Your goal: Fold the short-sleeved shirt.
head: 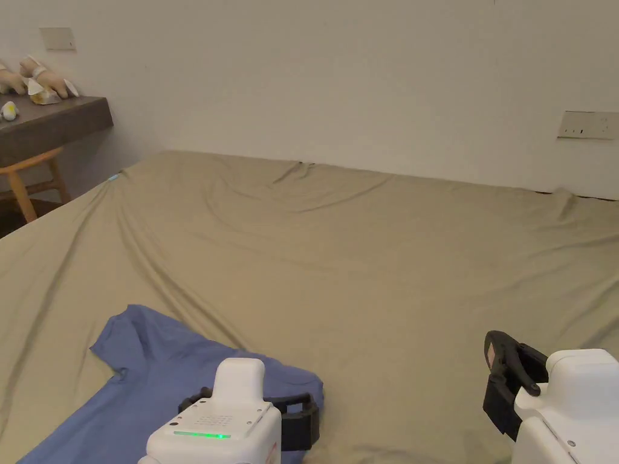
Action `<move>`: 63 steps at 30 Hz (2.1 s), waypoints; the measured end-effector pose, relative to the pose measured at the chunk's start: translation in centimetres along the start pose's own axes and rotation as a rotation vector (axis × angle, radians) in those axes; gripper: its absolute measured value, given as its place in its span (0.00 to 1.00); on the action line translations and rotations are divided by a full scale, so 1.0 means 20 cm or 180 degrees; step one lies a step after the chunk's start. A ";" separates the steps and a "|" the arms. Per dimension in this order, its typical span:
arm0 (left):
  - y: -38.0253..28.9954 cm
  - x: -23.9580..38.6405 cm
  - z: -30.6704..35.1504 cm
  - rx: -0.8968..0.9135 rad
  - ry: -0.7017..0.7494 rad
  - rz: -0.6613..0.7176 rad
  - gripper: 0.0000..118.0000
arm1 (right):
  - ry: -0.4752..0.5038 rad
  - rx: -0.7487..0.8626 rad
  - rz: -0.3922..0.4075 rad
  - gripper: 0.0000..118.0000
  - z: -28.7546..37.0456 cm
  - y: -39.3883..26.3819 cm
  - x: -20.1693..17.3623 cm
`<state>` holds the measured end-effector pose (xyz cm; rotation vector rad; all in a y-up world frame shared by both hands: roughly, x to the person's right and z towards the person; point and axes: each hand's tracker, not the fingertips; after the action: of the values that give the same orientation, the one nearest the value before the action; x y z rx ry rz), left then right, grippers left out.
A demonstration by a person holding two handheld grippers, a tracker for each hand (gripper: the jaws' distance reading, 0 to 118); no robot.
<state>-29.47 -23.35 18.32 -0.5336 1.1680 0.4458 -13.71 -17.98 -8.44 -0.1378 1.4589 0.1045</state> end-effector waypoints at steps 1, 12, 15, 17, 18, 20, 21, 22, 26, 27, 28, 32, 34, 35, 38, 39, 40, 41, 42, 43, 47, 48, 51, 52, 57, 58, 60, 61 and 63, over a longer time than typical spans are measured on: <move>-0.02 0.02 -0.07 -0.0182 0.0062 -0.0071 1.00 | -0.0045 -0.0037 -0.0006 0.03 0.00 -0.02 0.03; -0.26 0.16 -0.83 -0.1040 0.0509 -0.0237 0.73 | -0.0448 -0.0357 -0.0118 0.03 -0.10 -0.11 0.26; -0.20 0.04 -0.67 -0.0966 0.0270 0.0279 0.23 | -0.0470 -0.0379 -0.0114 0.03 -0.11 -0.12 0.28; -0.15 -0.10 -0.71 -0.0798 0.0362 0.0595 0.05 | -0.0463 -0.0370 -0.0132 0.03 -0.10 -0.12 0.28; -0.13 -0.17 -0.68 -0.0669 0.0418 0.0725 0.04 | -0.0460 -0.0359 -0.0145 0.03 -0.10 -0.12 0.28; -0.14 -0.31 -0.69 -0.0646 0.0259 0.1067 0.04 | -0.0456 -0.0318 -0.0189 0.03 -0.09 -0.10 0.27; -0.13 -0.35 -0.67 -0.0543 0.0236 0.1162 0.04 | -0.0451 -0.0295 -0.0214 0.03 -0.08 -0.09 0.27; -0.12 -0.38 -0.64 -0.0459 0.0114 0.1258 0.04 | -0.0448 -0.0275 -0.0235 0.03 -0.08 -0.09 0.26; 0.05 -0.36 -0.41 0.0069 -0.0212 0.1388 0.04 | -0.0455 -0.0160 -0.0260 0.03 0.00 -0.04 0.27; 0.11 -0.34 -0.36 0.0208 -0.0278 0.1315 0.04 | -0.0459 -0.0128 -0.0269 0.03 0.02 -0.03 0.27; 0.16 -0.30 -0.28 0.0309 -0.0307 0.1248 0.04 | -0.0471 -0.0084 -0.0273 0.03 0.05 -0.01 0.28; 0.44 -0.08 -0.03 0.0841 -0.0804 0.1098 0.04 | -0.0549 0.0135 -0.0337 0.03 0.18 0.05 0.35; 0.59 0.11 0.06 0.1033 -0.1142 0.0940 0.04 | -0.0621 0.0238 -0.0362 0.03 0.26 0.08 0.39; 0.66 0.24 0.10 0.1140 -0.1316 0.0779 0.04 | -0.0684 0.0304 -0.0374 0.03 0.31 0.10 0.42; 0.77 0.66 0.12 0.1264 -0.1891 0.0260 0.04 | -0.0889 0.0441 -0.0406 0.03 0.47 0.13 0.50; 0.77 0.81 0.13 0.1189 -0.2100 0.0168 0.04 | -0.0965 0.0470 -0.0430 0.02 0.52 0.13 0.53; 0.73 0.97 0.13 0.1105 -0.2230 0.0056 0.04 | -0.1023 0.0490 -0.0459 0.02 0.56 0.13 0.56; 0.67 1.13 0.12 0.1035 -0.2342 -0.0136 0.04 | -0.1080 0.0507 -0.0485 0.02 0.61 0.12 0.59; 0.57 1.29 0.10 0.0927 -0.2460 -0.0346 0.04 | -0.1155 0.0512 -0.0485 0.02 0.67 0.11 0.62; 0.47 1.42 0.07 0.0775 -0.2564 -0.0508 0.04 | -0.1236 0.0506 -0.0468 0.02 0.71 0.10 0.64; -0.06 1.86 -0.14 -0.0272 -0.2917 -0.0695 0.04 | -0.1449 0.0439 -0.0523 0.02 0.87 0.04 0.74; -0.19 1.93 -0.20 -0.0570 -0.2898 -0.0721 0.04 | -0.1499 0.0405 -0.0525 0.03 0.90 0.03 0.76; -0.53 2.07 -0.34 -0.1213 -0.2745 -0.0870 0.04 | -0.1623 0.0313 -0.0517 0.02 0.97 -0.01 0.79; -0.58 2.07 -0.34 -0.1328 -0.2676 -0.0958 0.04 | -0.1643 0.0290 -0.0528 0.02 0.98 -0.03 0.80; -0.55 1.92 -0.32 -0.1009 -0.2439 -0.0843 0.33 | -0.1698 0.0250 -0.0589 0.02 0.99 -0.06 0.83; -0.48 1.86 -0.29 -0.0888 -0.2437 -0.0668 0.65 | -0.1695 0.0257 -0.0591 0.03 0.99 -0.06 0.83; -0.23 1.64 -0.15 -0.0462 -0.2565 -0.0323 1.00 | -0.1666 0.0297 -0.0600 0.03 0.99 -0.05 0.81; -0.14 1.53 -0.09 -0.0270 -0.2517 -0.0189 1.00 | -0.1649 0.0318 -0.0602 0.03 0.98 -0.05 0.81; 0.06 1.25 0.09 0.0279 -0.2284 -0.0085 1.00 | -0.1585 0.0361 -0.0575 0.03 0.97 -0.04 0.78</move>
<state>-20.47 -19.94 -4.82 -0.2708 0.4869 0.5039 7.21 -15.90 -21.81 -0.1384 0.9480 -0.0875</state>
